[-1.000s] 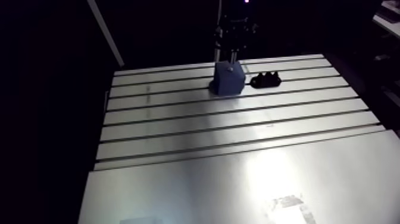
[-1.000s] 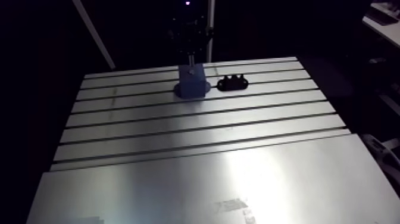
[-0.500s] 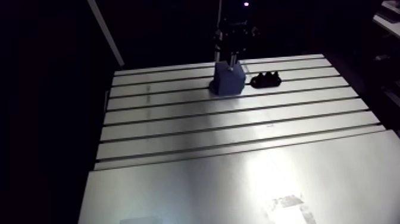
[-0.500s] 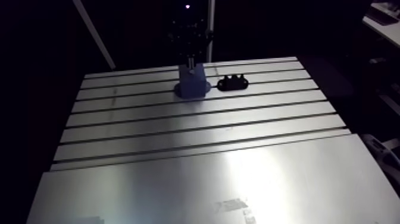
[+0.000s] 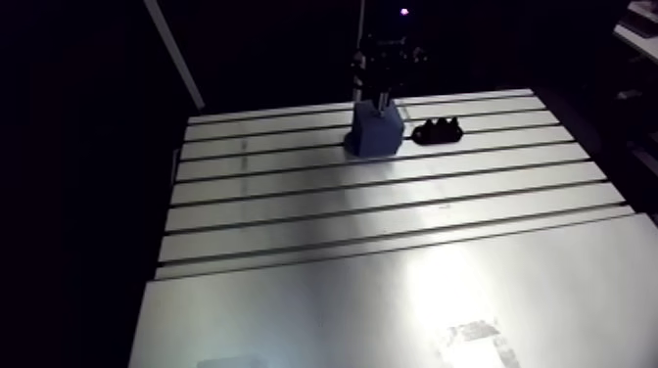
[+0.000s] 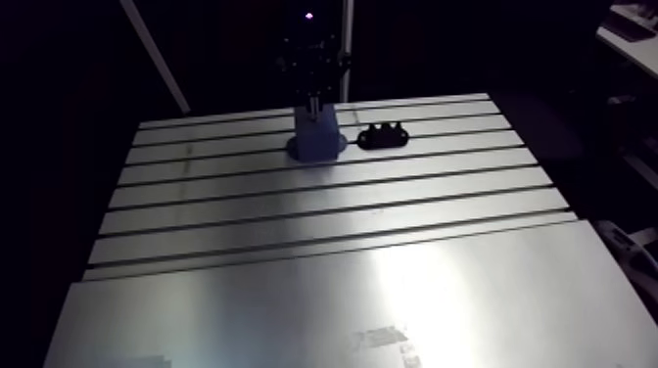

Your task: Pick up the M10 bolt and insert it into the hex recess until seated.

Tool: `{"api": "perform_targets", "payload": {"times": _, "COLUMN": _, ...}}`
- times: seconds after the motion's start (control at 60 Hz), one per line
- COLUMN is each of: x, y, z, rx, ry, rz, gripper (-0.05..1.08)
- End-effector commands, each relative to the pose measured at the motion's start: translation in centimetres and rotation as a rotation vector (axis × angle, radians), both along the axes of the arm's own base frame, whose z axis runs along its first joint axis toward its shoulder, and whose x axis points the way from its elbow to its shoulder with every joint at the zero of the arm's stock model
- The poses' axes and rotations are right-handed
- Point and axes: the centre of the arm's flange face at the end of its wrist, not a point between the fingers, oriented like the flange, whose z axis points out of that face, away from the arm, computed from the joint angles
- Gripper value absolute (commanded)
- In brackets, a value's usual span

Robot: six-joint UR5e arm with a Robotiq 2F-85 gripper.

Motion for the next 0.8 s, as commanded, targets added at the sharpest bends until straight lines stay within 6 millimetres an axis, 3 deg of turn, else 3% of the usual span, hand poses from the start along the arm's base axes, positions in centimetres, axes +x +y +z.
{"api": "perform_targets", "payload": {"times": 0.017, "x": 0.13, "y": -0.16, "z": -0.19, "rx": -0.001, "ry": -0.003, "rz": 0.002, "gripper": 1.08}}
{"api": "perform_targets", "payload": {"times": 0.8, "x": 0.21, "y": -0.16, "z": -0.31, "rx": 0.001, "ry": -0.005, "rz": 0.004, "gripper": 1.08}}
